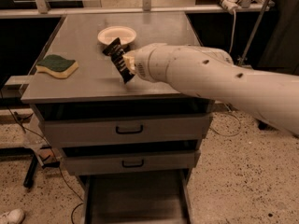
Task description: Pick rxbar chocolate from bottom drawer and place on counter
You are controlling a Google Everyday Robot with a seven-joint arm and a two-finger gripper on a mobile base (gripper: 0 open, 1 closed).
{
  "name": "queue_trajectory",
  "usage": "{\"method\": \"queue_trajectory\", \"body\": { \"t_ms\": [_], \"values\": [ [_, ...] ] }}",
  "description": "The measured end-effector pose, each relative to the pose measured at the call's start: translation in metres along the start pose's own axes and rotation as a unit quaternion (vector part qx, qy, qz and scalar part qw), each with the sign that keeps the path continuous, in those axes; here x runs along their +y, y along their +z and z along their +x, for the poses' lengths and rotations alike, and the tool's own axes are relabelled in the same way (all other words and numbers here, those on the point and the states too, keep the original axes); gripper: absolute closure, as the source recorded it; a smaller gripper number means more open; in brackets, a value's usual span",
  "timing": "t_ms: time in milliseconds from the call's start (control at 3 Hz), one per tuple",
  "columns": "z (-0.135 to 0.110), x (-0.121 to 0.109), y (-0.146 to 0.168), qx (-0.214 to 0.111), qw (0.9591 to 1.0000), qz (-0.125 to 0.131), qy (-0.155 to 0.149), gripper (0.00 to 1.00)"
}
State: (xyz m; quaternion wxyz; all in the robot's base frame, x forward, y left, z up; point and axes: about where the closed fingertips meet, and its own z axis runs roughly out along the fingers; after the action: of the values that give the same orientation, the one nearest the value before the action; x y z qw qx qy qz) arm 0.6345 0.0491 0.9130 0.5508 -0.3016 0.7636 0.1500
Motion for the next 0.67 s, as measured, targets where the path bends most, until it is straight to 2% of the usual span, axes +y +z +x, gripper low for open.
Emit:
{"method": "queue_trajectory", "body": {
  "t_ms": [333, 667],
  "values": [
    [-0.002, 0.001, 0.031, 0.012, 0.9998, -0.011, -0.009, 1.0],
    [0.007, 0.009, 0.059, 0.033, 0.9991, -0.024, -0.009, 1.0]
  ]
}}
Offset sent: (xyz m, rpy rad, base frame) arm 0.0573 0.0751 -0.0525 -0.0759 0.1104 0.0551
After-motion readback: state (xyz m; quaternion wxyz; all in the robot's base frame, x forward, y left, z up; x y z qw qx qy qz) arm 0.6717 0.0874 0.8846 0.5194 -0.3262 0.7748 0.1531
